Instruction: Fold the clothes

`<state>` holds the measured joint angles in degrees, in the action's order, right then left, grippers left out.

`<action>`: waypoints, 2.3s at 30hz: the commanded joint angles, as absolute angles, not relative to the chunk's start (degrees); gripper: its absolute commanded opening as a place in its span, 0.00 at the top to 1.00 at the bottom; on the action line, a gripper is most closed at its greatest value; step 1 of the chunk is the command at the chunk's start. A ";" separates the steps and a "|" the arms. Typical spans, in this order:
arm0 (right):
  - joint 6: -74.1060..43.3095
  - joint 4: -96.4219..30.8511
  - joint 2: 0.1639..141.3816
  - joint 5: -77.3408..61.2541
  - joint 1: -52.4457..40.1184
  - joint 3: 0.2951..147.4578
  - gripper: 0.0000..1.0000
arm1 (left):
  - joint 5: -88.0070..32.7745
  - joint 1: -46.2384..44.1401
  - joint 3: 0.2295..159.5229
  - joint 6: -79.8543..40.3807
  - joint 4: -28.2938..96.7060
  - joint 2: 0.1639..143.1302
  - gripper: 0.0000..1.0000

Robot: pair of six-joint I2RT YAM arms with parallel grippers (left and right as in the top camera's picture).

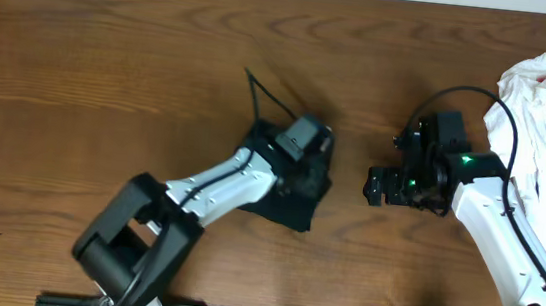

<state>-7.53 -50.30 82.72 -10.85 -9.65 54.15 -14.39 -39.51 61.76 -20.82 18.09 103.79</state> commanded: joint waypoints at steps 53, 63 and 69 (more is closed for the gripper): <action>-7.86 -50.33 81.97 -10.70 -9.43 53.89 0.01 | -17.50 -21.19 63.40 -14.06 44.18 108.62 0.31; -7.86 -50.33 81.97 -10.70 -9.43 53.89 0.01 | -7.09 -21.17 63.29 -13.93 43.07 108.62 0.94; -7.86 -50.33 81.97 -10.70 -9.43 53.89 0.01 | 3.36 -21.17 64.49 -13.98 42.04 108.57 0.94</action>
